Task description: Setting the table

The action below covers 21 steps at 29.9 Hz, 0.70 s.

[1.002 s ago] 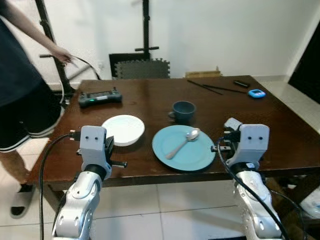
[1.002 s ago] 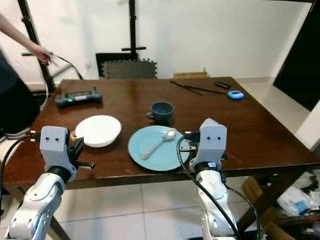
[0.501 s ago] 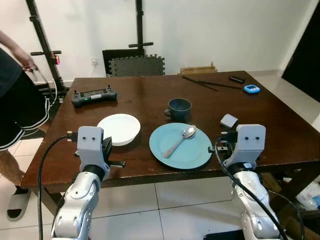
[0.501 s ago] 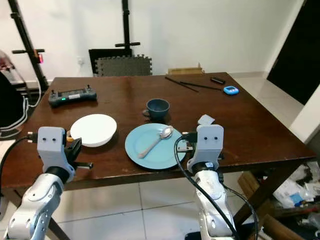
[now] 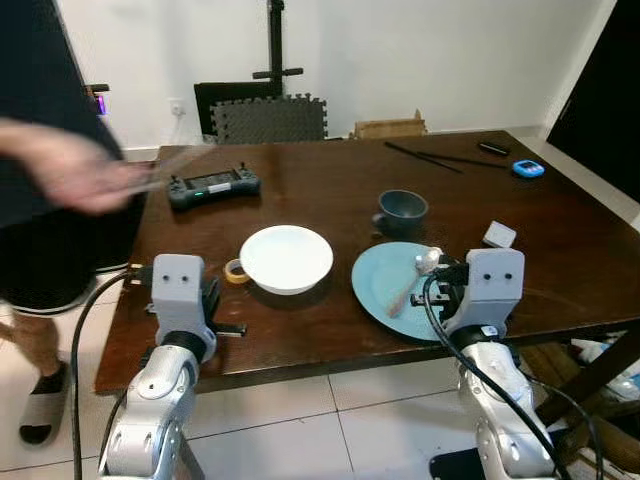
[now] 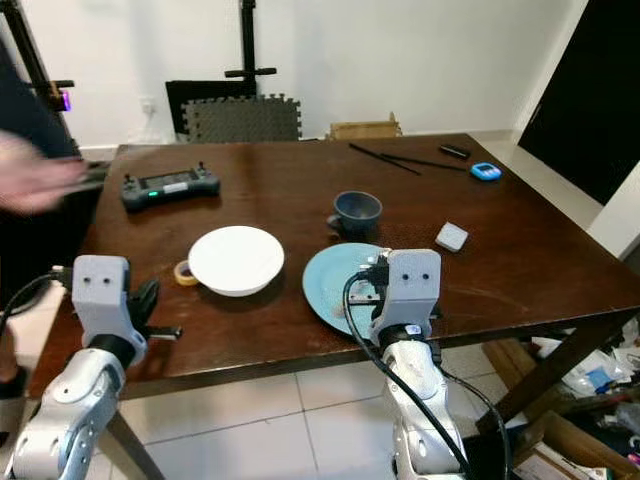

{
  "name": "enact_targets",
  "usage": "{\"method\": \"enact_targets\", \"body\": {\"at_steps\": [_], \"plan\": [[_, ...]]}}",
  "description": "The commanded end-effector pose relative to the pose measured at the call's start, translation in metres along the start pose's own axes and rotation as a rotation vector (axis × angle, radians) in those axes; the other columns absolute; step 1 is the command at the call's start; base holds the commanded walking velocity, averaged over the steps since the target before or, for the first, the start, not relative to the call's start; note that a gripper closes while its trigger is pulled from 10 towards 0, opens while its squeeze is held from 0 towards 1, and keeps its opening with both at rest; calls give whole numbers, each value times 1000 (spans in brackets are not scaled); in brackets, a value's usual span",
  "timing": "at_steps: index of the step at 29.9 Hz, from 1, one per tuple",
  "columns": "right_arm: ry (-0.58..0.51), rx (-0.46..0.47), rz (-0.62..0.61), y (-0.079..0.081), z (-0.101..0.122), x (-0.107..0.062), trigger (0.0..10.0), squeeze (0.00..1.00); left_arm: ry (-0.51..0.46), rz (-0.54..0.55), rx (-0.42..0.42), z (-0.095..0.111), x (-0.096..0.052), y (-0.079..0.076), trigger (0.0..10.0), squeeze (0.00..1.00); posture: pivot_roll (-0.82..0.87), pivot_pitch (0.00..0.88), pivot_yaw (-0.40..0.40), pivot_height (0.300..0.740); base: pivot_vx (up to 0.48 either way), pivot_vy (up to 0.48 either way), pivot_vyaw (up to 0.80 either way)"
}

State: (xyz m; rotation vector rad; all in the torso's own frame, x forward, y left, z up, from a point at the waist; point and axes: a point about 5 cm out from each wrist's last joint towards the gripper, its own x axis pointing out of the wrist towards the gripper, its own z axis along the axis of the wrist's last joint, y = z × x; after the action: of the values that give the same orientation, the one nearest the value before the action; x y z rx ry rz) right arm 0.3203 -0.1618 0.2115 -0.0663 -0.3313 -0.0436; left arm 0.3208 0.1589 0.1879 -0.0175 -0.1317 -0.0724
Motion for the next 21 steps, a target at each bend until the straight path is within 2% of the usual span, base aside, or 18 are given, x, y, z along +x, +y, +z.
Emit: {"method": "enact_targets", "body": {"at_steps": [1,6,8,12,13,15,16,17,18,19,21], "plan": [[9,-9,-12,-3,-2,-2,10000,0,21,-9,13,-5,-3,-2,10000,0,-24,58,27,740,0,0,0],[11,-25,-7,-4,-3,-2,10000,0,79,-39,128,-13,-4,1,10000,0,-19,55,29,740,0,0,0],[10,-31,-5,-4,-3,-2,10000,0,81,-41,143,-13,-4,2,10000,0,-19,55,29,740,0,0,0],[-20,-173,32,-10,-3,-2,10000,0,135,-82,235,-17,-4,15,10000,0,-19,57,27,740,0,0,0],[-20,-182,26,-13,-2,-1,10000,0,166,-88,274,-19,-3,19,10000,0,-16,66,21,740,0,0,0],[-21,-187,21,-16,-2,-1,10000,0,187,-91,298,-20,-3,23,10000,0,-15,69,19,740,0,0,0],[-25,-190,2,-24,2,4,10000,0,189,-156,476,-16,8,32,10000,0,-8,79,5,740,0,0,0],[-25,-190,2,-24,2,4,10000,0,189,-156,476,-16,8,32,10000,0,-8,79,5,740,0,0,0],[-30,-190,-1,-26,3,6,10000,0,183,-184,529,-11,15,34,10000,0,-4,83,2,740,0,0,0],[-30,-190,-1,-26,3,6,10000,0,183,-184,529,-11,15,34,10000,0,-4,83,2,740,0,0,0],[-41,-191,7,-24,7,10,10000,0,178,-262,536,-1,30,31,10000,0,3,96,4,740,0,0,0]]}}
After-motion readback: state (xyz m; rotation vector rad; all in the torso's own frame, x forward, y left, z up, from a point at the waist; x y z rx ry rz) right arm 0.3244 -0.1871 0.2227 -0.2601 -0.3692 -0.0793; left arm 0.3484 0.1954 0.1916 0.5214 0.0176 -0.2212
